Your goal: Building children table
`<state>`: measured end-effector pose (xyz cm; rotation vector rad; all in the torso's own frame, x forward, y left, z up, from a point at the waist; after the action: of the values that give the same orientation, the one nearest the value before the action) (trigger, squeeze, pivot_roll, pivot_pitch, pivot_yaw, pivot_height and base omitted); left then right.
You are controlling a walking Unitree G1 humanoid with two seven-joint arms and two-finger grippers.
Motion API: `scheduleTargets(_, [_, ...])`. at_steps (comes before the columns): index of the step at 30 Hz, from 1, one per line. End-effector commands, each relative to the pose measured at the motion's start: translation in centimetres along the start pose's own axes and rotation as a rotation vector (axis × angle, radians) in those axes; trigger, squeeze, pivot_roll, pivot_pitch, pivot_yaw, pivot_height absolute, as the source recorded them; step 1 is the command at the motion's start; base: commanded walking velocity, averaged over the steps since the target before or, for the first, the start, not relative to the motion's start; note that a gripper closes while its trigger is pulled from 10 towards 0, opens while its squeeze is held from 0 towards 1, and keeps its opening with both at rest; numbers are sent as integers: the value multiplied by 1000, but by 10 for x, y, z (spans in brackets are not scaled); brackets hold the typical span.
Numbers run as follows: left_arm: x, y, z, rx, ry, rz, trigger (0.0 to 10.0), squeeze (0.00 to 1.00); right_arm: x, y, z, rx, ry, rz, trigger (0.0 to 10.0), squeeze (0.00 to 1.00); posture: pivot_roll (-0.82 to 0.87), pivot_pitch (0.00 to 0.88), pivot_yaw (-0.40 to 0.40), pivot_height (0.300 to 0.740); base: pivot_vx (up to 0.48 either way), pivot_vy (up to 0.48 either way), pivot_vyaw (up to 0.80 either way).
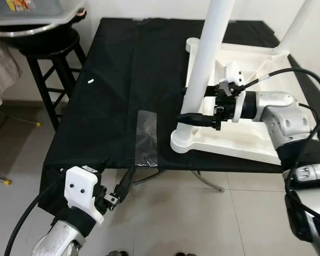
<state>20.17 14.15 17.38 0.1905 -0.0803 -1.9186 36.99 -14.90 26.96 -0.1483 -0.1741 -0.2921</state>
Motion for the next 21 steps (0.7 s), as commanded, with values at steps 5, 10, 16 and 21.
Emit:
scheduleTargets(5, [3,-5,2,-14,-8,-7,10000,0,-3,7,-15,-4,0,24,0,0,29,288,-49,740,0,0,0])
scheduleTargets(10, [3,-6,3,-16,-8,-5,10000,0,-3,6,-16,8,2,25,0,0,29,291,-47,740,0,0,0])
scheduleTargets(16, [2,-2,2,-14,-14,-1,10000,0,-6,-9,-16,44,-32,-69,0,0,-8,272,-54,740,0,0,0])
scheduleTargets(21, [1,2,0,-12,-19,0,10000,0,-30,-6,-27,80,17,-196,0,0,-29,260,-59,740,0,0,0])
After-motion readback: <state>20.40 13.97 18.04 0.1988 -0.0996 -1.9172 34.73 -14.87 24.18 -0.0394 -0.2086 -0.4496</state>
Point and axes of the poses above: a point about 5 cm out from each wrist's last joint towards the gripper, its own y axis pointing out of the wrist towards the gripper, its own z axis along the axis of the wrist's last joint, x = y × z, the point moved 2 cm from there along y, pointing out of the wrist towards the gripper, and after that the axes turned 4 degrees about y, right-handed, at the moved point
